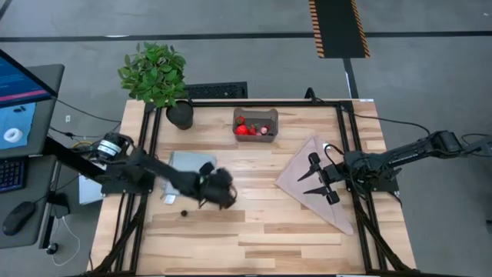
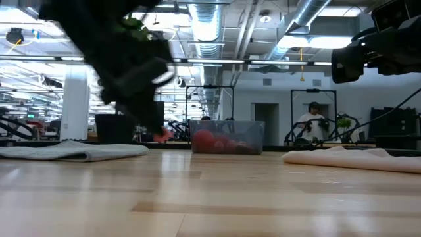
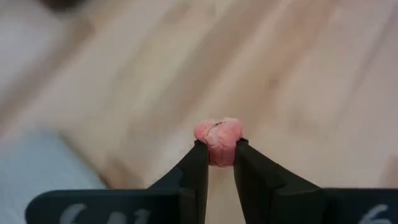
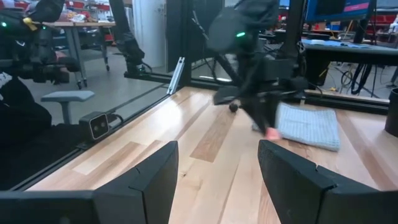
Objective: Pick and placing Produce into tupperware
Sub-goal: Put the peach into the black bin, then put the black cherry into the black bin, then return to Home Position
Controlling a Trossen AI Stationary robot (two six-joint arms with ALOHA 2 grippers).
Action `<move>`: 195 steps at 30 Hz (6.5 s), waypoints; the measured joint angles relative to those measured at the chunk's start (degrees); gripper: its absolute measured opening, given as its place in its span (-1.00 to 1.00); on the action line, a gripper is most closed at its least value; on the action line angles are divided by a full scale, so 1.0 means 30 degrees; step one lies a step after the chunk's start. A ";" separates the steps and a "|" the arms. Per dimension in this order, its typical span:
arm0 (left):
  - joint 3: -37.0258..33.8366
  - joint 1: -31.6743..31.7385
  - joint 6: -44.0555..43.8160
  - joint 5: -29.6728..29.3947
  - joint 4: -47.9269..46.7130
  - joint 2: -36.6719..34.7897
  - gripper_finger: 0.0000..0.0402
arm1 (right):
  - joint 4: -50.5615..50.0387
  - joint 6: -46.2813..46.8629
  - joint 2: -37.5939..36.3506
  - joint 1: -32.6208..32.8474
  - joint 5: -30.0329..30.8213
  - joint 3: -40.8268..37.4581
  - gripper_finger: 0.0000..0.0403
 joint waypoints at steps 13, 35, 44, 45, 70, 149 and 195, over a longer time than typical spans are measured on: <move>0.5904 0.6876 1.1356 0.1972 0.0783 -0.0007 -0.73 | -0.0699 0.0546 0.0000 0.0044 -0.0007 0.0000 0.21; 0.7520 1.3461 1.0636 0.8496 -0.0055 0.1035 -0.34 | -0.0817 0.0597 0.0239 0.0044 0.0011 0.0000 0.21; 0.7531 1.3284 1.1337 0.8312 -0.0606 0.0703 -0.11 | -0.0299 0.0831 0.1371 0.0044 0.0005 0.0000 0.21; 0.7528 1.3234 1.1427 0.8382 -0.1066 0.0520 -0.12 | 0.0108 0.0836 0.1516 0.0044 -0.0020 -0.0007 0.21; 0.4423 -0.5385 -0.7518 0.0451 -1.3922 -0.3082 -0.29 | 0.4762 0.1327 0.6350 -0.0043 -0.0102 -0.0015 0.21; 0.0781 0.2874 0.8024 0.1396 -0.1030 -0.4260 -1.00 | 0.4769 0.1530 0.6506 -0.0583 0.0386 -0.0007 0.21; 0.0803 1.5439 0.7153 1.5269 1.2773 -0.0758 -0.37 | 0.4756 0.1932 0.6506 -0.0583 0.0386 -0.0007 0.21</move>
